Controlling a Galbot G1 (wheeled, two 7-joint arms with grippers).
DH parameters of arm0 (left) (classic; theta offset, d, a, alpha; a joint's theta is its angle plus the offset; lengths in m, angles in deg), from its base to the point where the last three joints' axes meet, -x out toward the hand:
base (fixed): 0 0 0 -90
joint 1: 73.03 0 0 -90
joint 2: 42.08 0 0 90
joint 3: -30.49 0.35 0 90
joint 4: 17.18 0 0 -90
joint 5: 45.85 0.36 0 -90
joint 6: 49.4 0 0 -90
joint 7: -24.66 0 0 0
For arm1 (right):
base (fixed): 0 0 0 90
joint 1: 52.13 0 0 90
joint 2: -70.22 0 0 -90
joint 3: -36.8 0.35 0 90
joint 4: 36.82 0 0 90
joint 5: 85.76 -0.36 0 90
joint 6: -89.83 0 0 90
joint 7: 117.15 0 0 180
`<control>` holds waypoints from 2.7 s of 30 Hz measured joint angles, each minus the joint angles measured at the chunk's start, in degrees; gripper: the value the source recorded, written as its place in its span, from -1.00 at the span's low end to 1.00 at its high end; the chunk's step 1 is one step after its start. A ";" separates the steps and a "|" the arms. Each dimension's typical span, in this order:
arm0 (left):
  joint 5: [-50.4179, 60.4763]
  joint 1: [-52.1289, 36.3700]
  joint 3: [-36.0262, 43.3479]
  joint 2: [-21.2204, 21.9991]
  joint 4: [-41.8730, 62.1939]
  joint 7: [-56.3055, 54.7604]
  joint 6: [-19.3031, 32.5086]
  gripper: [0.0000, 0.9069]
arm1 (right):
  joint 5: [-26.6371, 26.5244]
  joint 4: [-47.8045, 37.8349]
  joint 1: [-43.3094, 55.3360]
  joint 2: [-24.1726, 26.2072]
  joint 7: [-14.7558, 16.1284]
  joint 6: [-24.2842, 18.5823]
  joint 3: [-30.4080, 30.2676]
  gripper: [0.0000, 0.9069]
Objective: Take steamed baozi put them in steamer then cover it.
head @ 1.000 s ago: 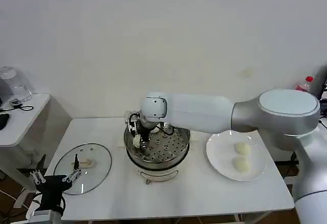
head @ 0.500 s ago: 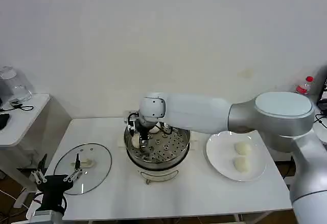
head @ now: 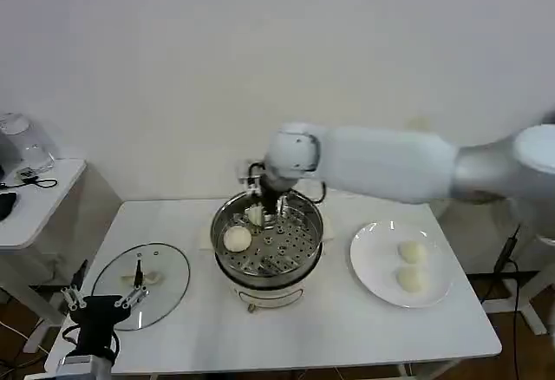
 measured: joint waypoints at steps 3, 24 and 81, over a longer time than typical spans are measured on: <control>0.09 0.11 0.47 -0.14 0.13 0.05 -0.02 1.00 | 3.90 2.91 0.90 6.05 2.19 -2.28 -0.20 1.00; 3.13 1.53 4.04 0.30 1.15 -0.11 0.22 1.00 | 29.01 9.52 -17.81 39.32 9.20 -17.52 12.25 1.00; 3.37 1.45 2.51 0.55 3.14 -0.34 0.37 1.00 | 38.60 -7.72 -43.53 30.72 11.83 -19.21 32.99 0.22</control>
